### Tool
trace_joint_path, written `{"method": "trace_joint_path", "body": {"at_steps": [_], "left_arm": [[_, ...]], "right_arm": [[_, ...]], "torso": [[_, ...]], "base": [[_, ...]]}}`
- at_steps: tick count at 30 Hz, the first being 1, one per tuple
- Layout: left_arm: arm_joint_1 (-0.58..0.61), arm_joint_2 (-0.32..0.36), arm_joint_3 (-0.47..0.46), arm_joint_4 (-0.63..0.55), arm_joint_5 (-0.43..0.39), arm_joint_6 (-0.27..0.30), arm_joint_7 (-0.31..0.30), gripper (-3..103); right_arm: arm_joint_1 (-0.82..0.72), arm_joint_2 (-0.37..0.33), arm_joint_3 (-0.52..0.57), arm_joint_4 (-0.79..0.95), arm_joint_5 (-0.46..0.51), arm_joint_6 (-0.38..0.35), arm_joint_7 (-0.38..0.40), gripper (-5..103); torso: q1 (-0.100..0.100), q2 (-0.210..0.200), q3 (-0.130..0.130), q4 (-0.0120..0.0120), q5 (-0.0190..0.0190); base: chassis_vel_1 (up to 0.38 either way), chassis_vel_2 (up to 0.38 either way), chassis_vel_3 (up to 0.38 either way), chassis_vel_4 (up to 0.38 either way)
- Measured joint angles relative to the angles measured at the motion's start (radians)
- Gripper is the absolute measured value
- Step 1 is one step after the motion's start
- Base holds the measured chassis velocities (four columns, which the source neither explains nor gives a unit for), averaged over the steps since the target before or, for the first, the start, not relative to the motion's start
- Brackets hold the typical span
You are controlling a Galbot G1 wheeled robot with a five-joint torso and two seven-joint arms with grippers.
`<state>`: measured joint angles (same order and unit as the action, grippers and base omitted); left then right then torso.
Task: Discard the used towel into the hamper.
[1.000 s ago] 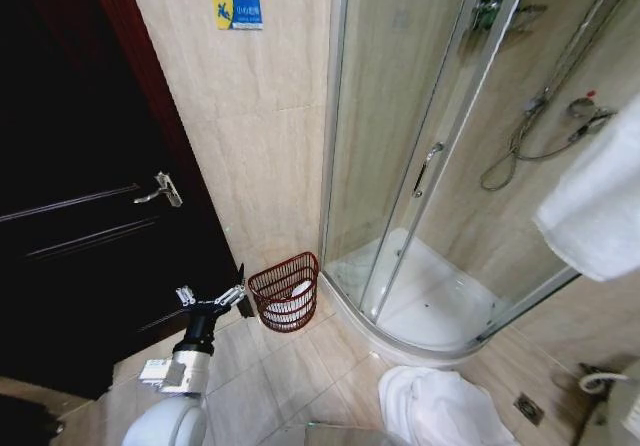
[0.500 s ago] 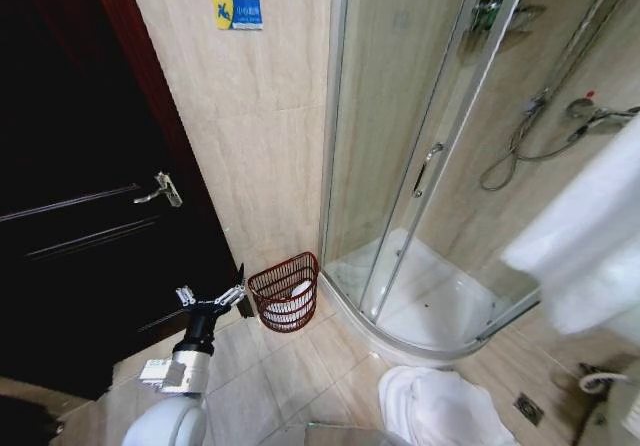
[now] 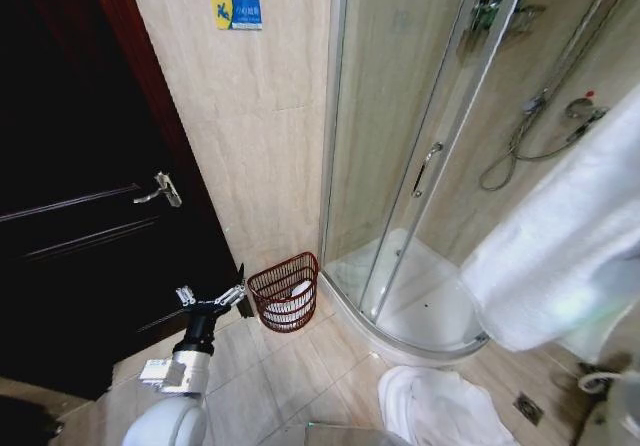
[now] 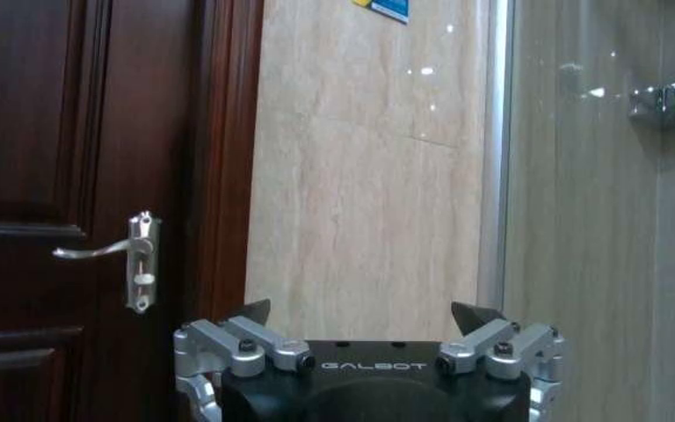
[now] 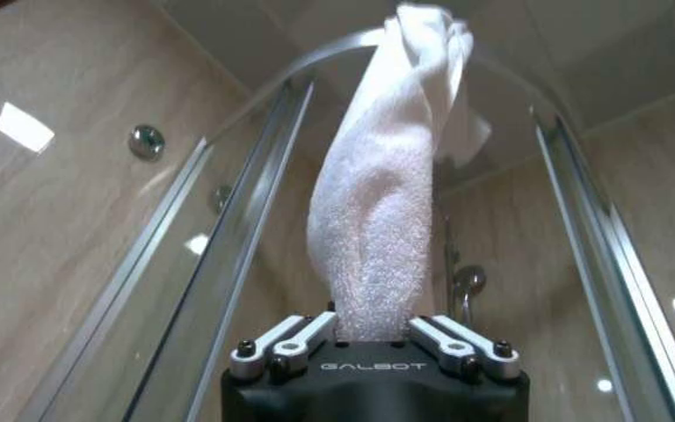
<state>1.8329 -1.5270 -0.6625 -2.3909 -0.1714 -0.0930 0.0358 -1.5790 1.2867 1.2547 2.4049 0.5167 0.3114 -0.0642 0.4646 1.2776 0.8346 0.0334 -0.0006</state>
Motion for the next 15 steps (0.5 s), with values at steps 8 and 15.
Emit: {"method": "trace_joint_path", "body": {"at_steps": [8,15], "left_arm": [[0.0,0.0,0.0,0.0,0.0,0.0,0.0,100],[0.0,0.0,0.0,0.0,0.0,0.0,0.0,100]], "right_arm": [[-0.026,0.13,-0.092,-0.041,-0.041,0.088,-0.033,8],[-0.044,0.186,-0.122,-0.047,-0.02,0.183,-0.064,8]], "torso": [[0.0,0.0,0.0,-0.0003,0.0007],[0.0,0.0,0.0,-0.0002,0.0005]], "base": [[0.0,0.0,0.0,0.0],[0.0,0.0,0.0,0.0]]}}
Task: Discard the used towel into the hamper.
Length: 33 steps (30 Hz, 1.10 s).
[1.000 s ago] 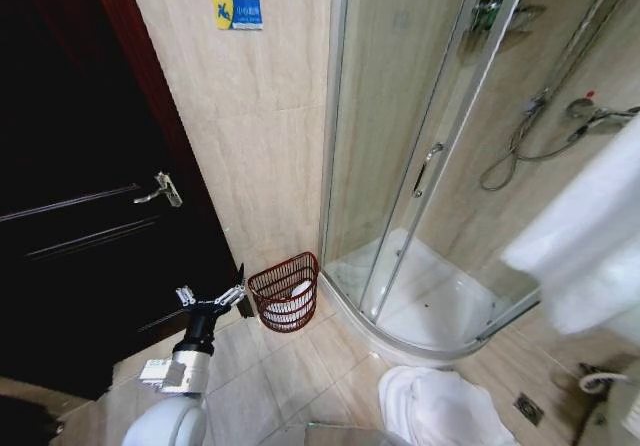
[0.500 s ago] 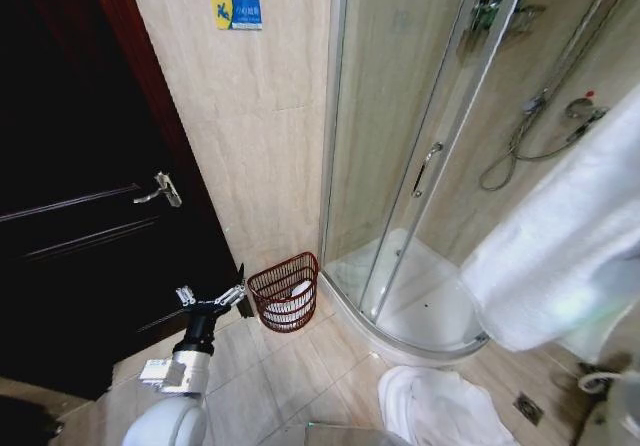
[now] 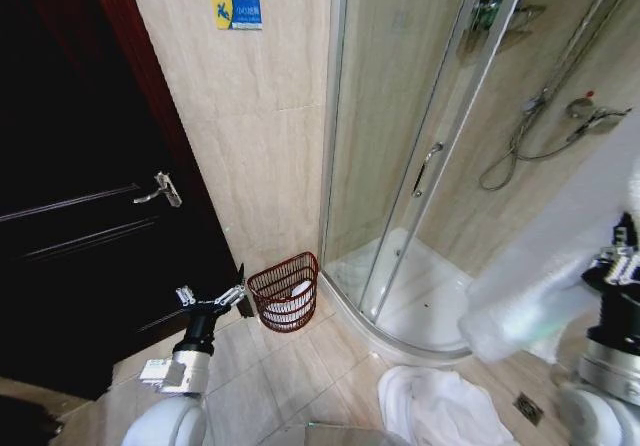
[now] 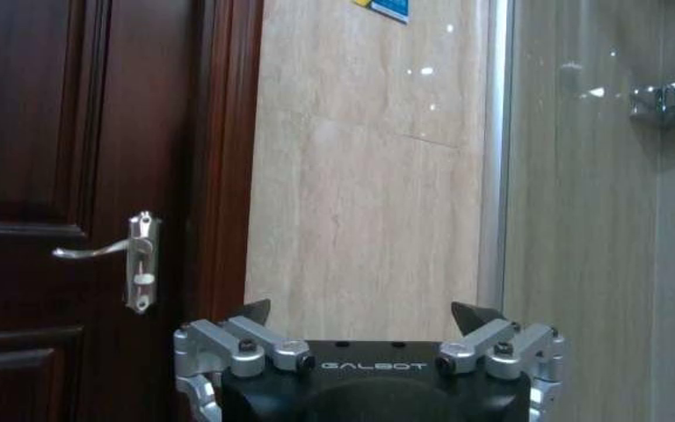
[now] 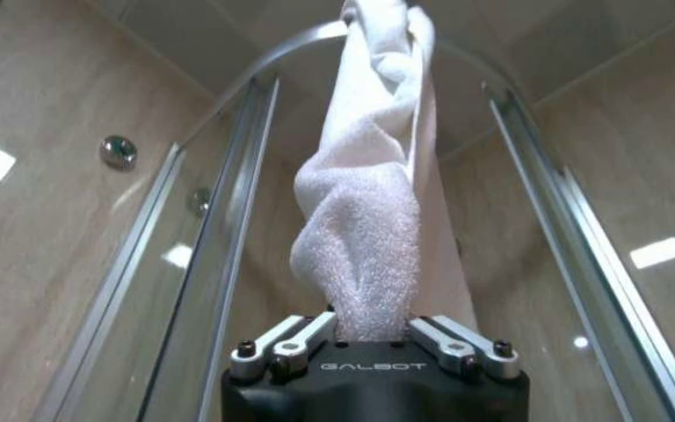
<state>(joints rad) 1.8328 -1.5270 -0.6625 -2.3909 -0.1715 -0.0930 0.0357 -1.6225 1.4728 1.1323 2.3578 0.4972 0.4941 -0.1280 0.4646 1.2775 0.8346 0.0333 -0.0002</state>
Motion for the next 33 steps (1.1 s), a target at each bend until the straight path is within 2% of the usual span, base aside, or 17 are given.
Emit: {"method": "trace_joint_path", "body": {"at_steps": [3,8,14,26,33], "left_arm": [[0.0,0.0,0.0,0.0,0.0,0.0,0.0,100],[0.0,0.0,0.0,0.0,0.0,0.0,0.0,100],[0.0,0.0,0.0,0.0,0.0,0.0,0.0,100],[0.0,0.0,0.0,0.0,0.0,0.0,0.0,100],[0.0,0.0,0.0,0.0,0.0,0.0,0.0,100]], "right_arm": [[-0.016,0.027,-0.001,-0.024,-0.005,0.041,-0.031,8],[-0.032,0.05,-0.006,-0.046,-0.036,0.072,-0.061,8],[-0.035,0.082,-0.024,-0.111,-0.053,0.094,-0.064,8],[-0.055,0.092,-0.021,-0.204,-0.047,0.21,-0.113,8],[-0.069,0.087,0.004,-0.134,-0.06,0.231,-0.108,8]], "torso": [[0.0,0.0,0.0,0.0,0.0002],[0.0,0.0,0.0,0.0,0.0],[0.0,0.0,0.0,0.0,0.0003],[0.0,0.0,0.0,0.0001,0.0003],[0.0,0.0,0.0,0.0,0.0002]], "base": [[0.0,0.0,0.0,0.0],[0.0,0.0,0.0,0.0],[0.0,0.0,0.0,0.0],[0.0,0.0,0.0,0.0],[0.0,0.0,0.0,0.0]]}}
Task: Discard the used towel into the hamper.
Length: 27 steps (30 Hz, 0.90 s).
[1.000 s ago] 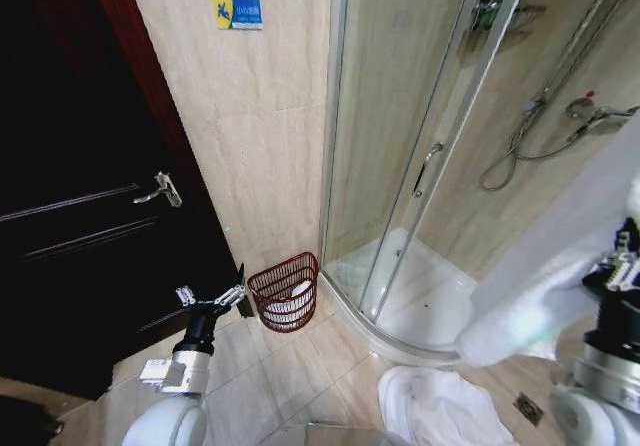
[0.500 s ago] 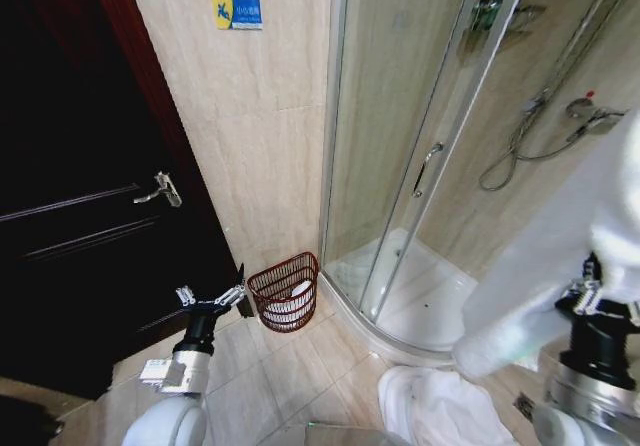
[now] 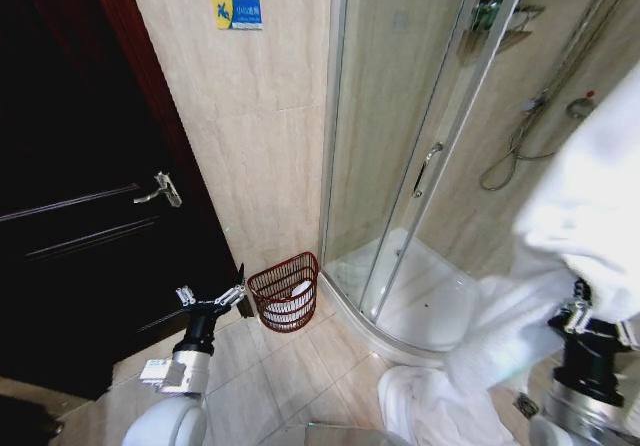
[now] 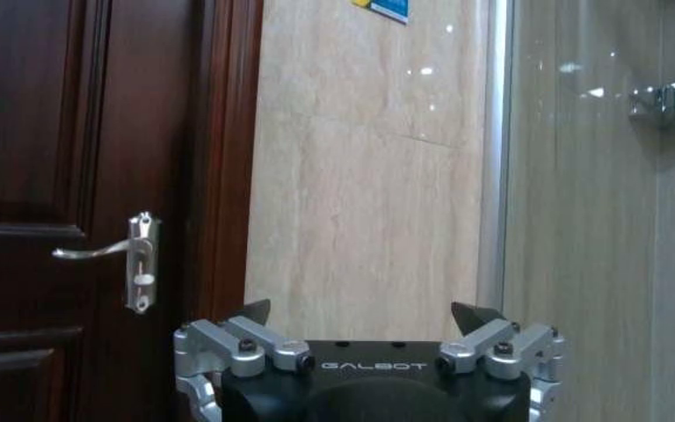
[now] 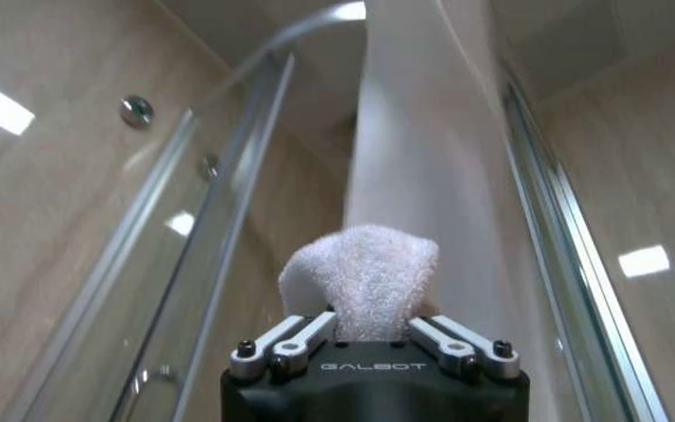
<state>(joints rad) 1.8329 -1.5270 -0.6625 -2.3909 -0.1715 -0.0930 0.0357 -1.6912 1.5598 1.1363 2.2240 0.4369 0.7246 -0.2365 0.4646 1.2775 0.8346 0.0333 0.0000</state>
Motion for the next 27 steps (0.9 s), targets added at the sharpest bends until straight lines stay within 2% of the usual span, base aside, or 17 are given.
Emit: {"method": "trace_joint_path", "body": {"at_steps": [6,7,10,12,15,22,27], "left_arm": [[0.0,0.0,0.0,0.0,0.0,0.0,0.0,100],[0.0,0.0,0.0,0.0,0.0,0.0,0.0,100],[0.0,0.0,0.0,0.0,0.0,0.0,0.0,100],[0.0,0.0,0.0,0.0,0.0,0.0,0.0,100],[0.0,0.0,0.0,0.0,0.0,0.0,0.0,100],[0.0,0.0,0.0,0.0,0.0,0.0,0.0,100],[0.0,0.0,0.0,0.0,0.0,0.0,0.0,100]], "right_arm": [[0.006,-0.016,0.035,0.104,-0.037,0.007,0.012,8],[0.002,-0.022,0.044,0.134,-0.039,-0.001,0.015,8],[-0.003,-0.034,0.057,0.176,-0.04,-0.02,0.018,8],[0.0,-0.045,0.071,0.207,-0.04,-0.031,0.026,8],[0.001,-0.058,0.082,0.226,-0.04,-0.048,0.041,8],[0.01,-0.1,0.112,0.281,-0.014,-0.096,0.113,8],[0.025,-0.112,0.144,0.282,-0.01,-0.095,0.091,8]], "torso": [[0.0,0.0,0.0,0.0001,0.0003],[0.0,0.0,0.0,0.0,-0.0006],[0.0,0.0,0.0,0.0,0.0007],[0.0,0.0,0.0,0.0,-0.0012],[0.0,0.0,0.0,0.0002,0.0006],[0.0,0.0,0.0,0.0,0.0],[0.0,0.0,0.0,0.0001,-0.0001]], "base": [[0.0,0.0,0.0,0.0],[0.0,0.0,0.0,0.0],[0.0,0.0,0.0,0.0],[0.0,0.0,0.0,0.0],[0.0,0.0,0.0,0.0],[0.0,0.0,0.0,0.0],[0.0,0.0,0.0,0.0]]}}
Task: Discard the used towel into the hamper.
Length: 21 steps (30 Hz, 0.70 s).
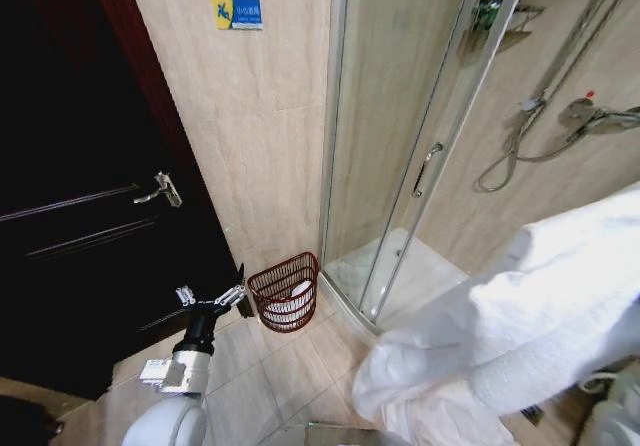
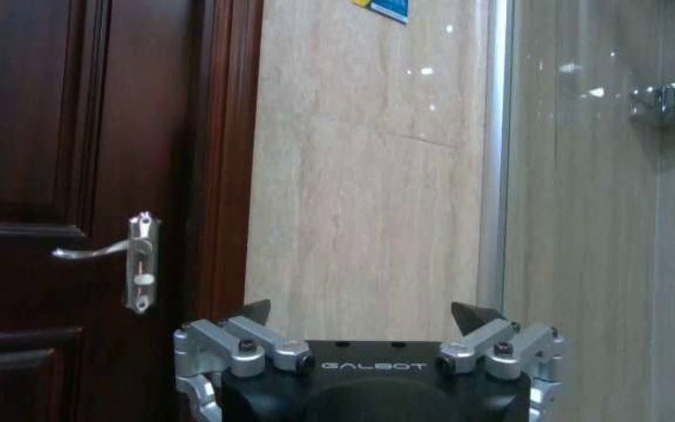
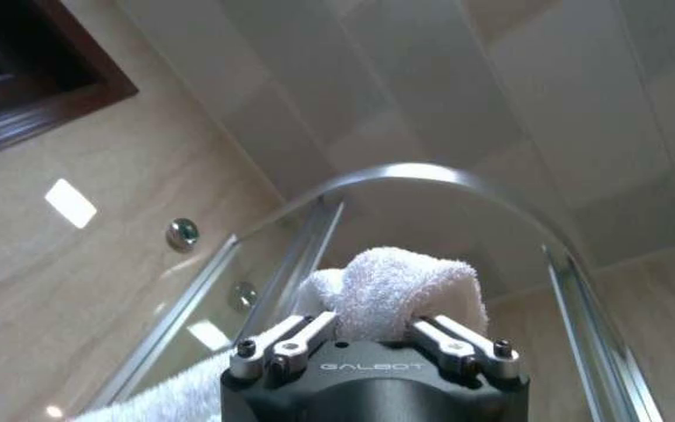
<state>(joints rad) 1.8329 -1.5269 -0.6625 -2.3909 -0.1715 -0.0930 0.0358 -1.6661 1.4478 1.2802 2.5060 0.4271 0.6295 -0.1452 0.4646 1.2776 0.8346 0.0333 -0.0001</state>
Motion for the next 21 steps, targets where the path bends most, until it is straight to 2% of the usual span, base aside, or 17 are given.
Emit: {"method": "trace_joint_path", "body": {"at_steps": [2,4,5,7,10,21], "left_arm": [[0.0,0.0,0.0,0.0,0.0,0.0,0.0,100],[0.0,0.0,0.0,0.0,0.0,0.0,0.0,100],[0.0,0.0,0.0,0.0,0.0,0.0,0.0,100],[0.0,0.0,0.0,0.0,0.0,0.0,0.0,100],[0.0,0.0,0.0,0.0,0.0,0.0,0.0,100],[0.0,0.0,0.0,0.0,0.0,0.0,0.0,100]], "right_arm": [[-0.005,-0.001,-0.003,0.0,0.024,-0.01,-0.004,8],[-0.012,-0.012,-0.016,0.0,0.096,-0.067,0.013,8],[-0.012,-0.012,-0.016,0.0,0.096,-0.067,0.013,8],[-0.003,-0.035,-0.026,-0.001,0.157,-0.137,0.039,8],[-0.003,-0.048,-0.045,-0.002,0.197,-0.179,0.052,8],[0.012,-0.089,-0.061,-0.004,0.207,-0.2,0.021,8]], "torso": [[0.0,0.0,0.0,0.0,0.0001],[0.0,0.0,0.0,-0.0002,0.0002],[0.0,0.0,0.0,-0.0002,0.0002],[0.0,0.0,0.0,0.0,0.0001],[0.0,0.0,0.0,0.0,0.0001],[0.0,0.0,0.0,-0.0001,0.0001]], "base": [[0.0,0.0,0.0,0.0],[0.0,0.0,0.0,0.0],[0.0,0.0,0.0,0.0],[0.0,0.0,0.0,0.0],[0.0,0.0,0.0,0.0],[-0.059,0.045,0.048,-0.042]]}}
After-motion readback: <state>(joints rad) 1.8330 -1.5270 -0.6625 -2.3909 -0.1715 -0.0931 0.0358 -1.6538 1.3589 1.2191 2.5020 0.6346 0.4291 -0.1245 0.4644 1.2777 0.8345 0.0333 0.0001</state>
